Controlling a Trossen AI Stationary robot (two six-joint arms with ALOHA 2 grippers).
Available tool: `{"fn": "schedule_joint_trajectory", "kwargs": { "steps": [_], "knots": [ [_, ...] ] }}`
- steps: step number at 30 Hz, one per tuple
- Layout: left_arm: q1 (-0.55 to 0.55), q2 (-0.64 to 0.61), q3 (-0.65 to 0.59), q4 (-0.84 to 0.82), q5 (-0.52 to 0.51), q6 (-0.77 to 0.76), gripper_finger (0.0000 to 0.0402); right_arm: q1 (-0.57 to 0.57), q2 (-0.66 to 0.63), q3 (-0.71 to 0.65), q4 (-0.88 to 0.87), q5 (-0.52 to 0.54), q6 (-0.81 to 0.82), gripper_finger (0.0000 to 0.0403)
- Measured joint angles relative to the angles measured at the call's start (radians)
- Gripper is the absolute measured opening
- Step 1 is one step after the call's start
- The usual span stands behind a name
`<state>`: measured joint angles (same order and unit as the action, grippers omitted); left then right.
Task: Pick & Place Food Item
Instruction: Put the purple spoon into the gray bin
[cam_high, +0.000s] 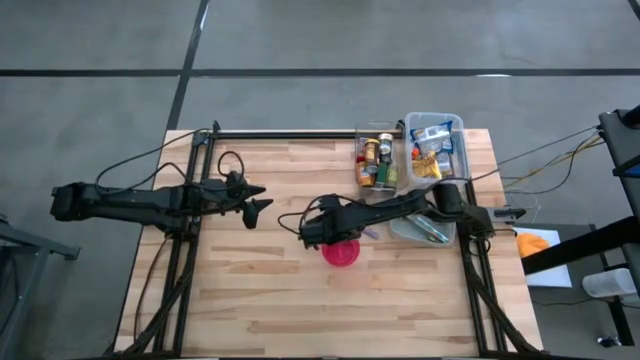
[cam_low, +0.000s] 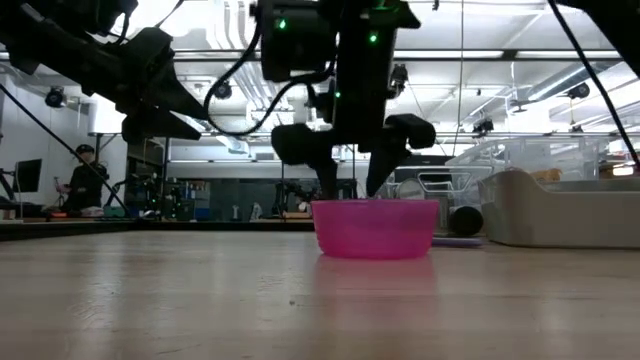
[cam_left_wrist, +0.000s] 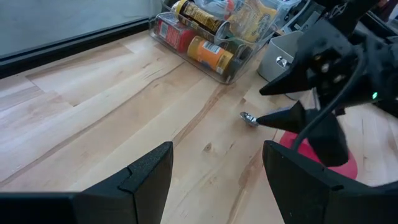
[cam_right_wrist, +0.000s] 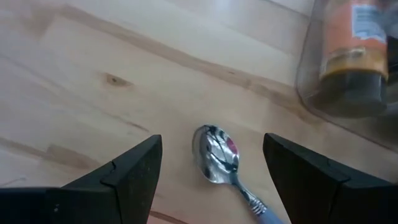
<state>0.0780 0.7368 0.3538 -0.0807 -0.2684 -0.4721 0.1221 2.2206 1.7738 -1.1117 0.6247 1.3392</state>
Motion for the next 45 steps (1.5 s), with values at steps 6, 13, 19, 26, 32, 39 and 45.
{"fn": "schedule_joint_trajectory", "kwargs": {
  "steps": [6, 13, 19, 26, 32, 39, 45],
  "knots": [
    [0.0, 0.0, 0.0, 0.0, 0.0, 0.0, 0.0249, -0.015, 0.033, 0.019, -0.016, -0.054, 0.023, 0.0276],
    [0.0, 0.0, 0.0, 0.0, 0.0, 0.0, 0.0249, -0.026, 0.055, 0.016, -0.014, -0.13, 0.034, 0.0276],
    [0.0, 0.0, 0.0, -0.001, 0.0, 0.0, 0.0249, -0.027, 0.06, 0.008, -0.056, -0.135, 0.069, 0.0276],
    [0.0, 0.0, 0.0, -0.002, 0.0, 0.0, 0.0249, -0.027, 0.06, -0.005, -0.116, -0.136, 0.119, 0.0276],
    [0.0, 0.0, 0.0, -0.002, 0.0, 0.0, 0.0249, -0.027, 0.06, -0.012, -0.101, -0.137, 0.117, 0.0276],
    [0.0, 0.0, 0.0, -0.002, 0.0, 0.0, 0.0249, -0.035, 0.058, 0.007, -0.079, -0.124, 0.075, 0.0276],
    [0.0, 0.0, 0.0, -0.002, 0.0, 0.0, 0.0249, -0.065, 0.057, 0.022, -0.042, -0.126, 0.033, 0.0276]
  ]
}}
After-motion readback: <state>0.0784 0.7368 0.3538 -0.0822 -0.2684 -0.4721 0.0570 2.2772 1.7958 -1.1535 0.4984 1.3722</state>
